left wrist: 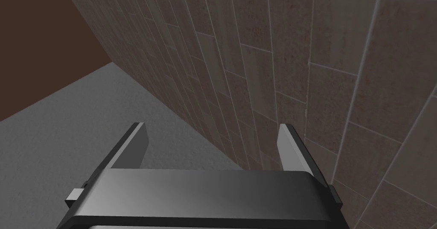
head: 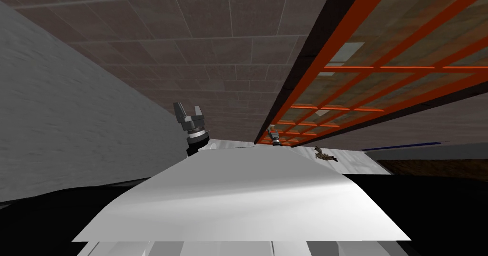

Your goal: Pull the door open

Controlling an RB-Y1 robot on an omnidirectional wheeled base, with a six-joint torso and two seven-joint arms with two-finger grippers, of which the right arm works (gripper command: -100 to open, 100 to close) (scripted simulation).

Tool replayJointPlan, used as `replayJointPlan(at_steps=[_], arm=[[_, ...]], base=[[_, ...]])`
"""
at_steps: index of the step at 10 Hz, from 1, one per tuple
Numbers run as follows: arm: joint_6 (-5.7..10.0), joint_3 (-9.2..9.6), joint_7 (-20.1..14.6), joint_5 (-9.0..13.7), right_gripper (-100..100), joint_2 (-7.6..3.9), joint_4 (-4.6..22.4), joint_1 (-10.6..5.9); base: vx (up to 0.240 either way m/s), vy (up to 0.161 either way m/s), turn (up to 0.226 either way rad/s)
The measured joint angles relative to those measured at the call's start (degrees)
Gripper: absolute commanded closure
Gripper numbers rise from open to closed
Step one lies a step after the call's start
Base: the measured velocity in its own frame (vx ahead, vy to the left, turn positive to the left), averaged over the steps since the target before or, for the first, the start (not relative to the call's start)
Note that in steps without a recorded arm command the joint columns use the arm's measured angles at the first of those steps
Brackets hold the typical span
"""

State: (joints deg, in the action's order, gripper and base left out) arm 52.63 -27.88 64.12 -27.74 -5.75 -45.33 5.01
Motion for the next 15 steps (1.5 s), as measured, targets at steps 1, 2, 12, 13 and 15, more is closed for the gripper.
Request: replayJointPlan(at_steps=[1,2,12,13,15], arm=[[0.42,-0.50,-0.1,0.3,-100,-0.46,0.8,0.02],[0.63,-0.59,-0.4,0.3,-100,-0.37,0.7,0.98],[0.57,-0.25,-3.7,1.4,100,-0.61,0.7,0.92],[0.62,-0.07,-5.2,1.9,100,-0.73,0.9,0.71],[0.55,0.34,-8.3,2.8,100,-0.83,1.0,0.52]], base=[[0.152,-0.005,0.034],[0.039,0.006,-0.017],[-0.018,-0.006,0.017],[-0.042,-0.014,0.052],[-0.034,-0.013,0.040]])
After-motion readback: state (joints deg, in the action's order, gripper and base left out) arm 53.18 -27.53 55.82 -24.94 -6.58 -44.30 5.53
